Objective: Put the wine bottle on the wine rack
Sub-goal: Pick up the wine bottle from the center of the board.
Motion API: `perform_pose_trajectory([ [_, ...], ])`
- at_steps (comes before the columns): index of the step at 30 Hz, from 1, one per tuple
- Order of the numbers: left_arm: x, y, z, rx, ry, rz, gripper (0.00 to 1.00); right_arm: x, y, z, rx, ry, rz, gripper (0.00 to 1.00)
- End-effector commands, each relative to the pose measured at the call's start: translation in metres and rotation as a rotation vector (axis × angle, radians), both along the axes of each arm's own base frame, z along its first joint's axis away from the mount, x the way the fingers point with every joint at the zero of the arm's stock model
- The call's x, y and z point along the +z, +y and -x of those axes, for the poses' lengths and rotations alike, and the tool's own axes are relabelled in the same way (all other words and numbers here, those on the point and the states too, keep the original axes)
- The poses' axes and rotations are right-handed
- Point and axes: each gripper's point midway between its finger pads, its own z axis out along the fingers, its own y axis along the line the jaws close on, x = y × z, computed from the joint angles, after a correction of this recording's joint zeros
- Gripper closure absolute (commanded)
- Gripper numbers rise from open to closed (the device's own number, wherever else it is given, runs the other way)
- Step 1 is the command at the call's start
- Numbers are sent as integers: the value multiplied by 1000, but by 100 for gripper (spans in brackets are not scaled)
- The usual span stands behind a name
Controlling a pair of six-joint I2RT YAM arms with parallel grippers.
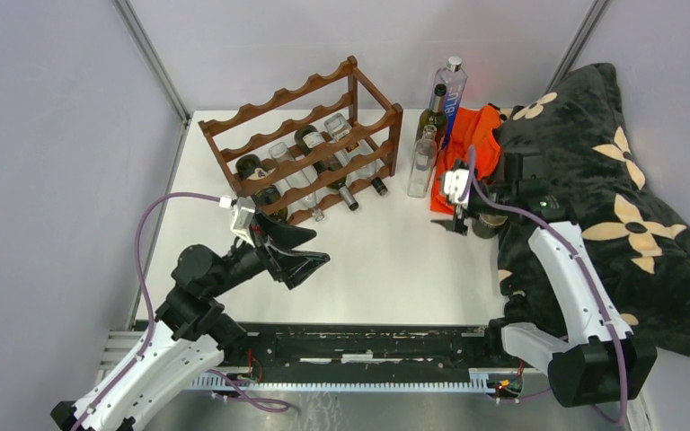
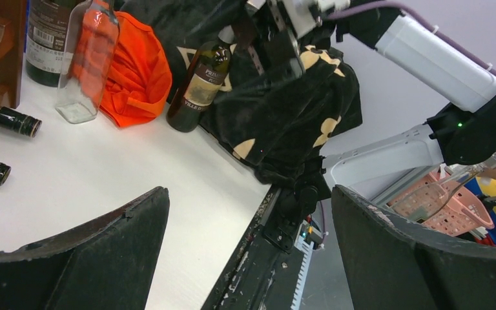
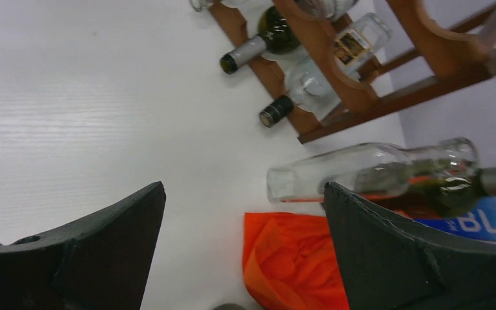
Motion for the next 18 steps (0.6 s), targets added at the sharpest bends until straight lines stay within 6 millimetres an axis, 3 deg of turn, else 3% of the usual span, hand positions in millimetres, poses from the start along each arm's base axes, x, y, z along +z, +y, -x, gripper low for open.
perform_pose_trajectory([
  [1,24,4,8,-14,-57,46,0,50,-16,-32,-228,2,-29,2],
  [5,25,6,9,-8,-61,40,0,88,-39,-57,-425,-36,-16,2],
  [9,25,8,9,1,-65,33,0,121,-79,-76,-690,-113,8,2],
  [14,24,10,11,3,-70,26,0,123,-140,-88,-975,-87,68,2],
  [18,21,14,14,9,-71,9,0,127,-168,-86,-1047,-51,34,2],
])
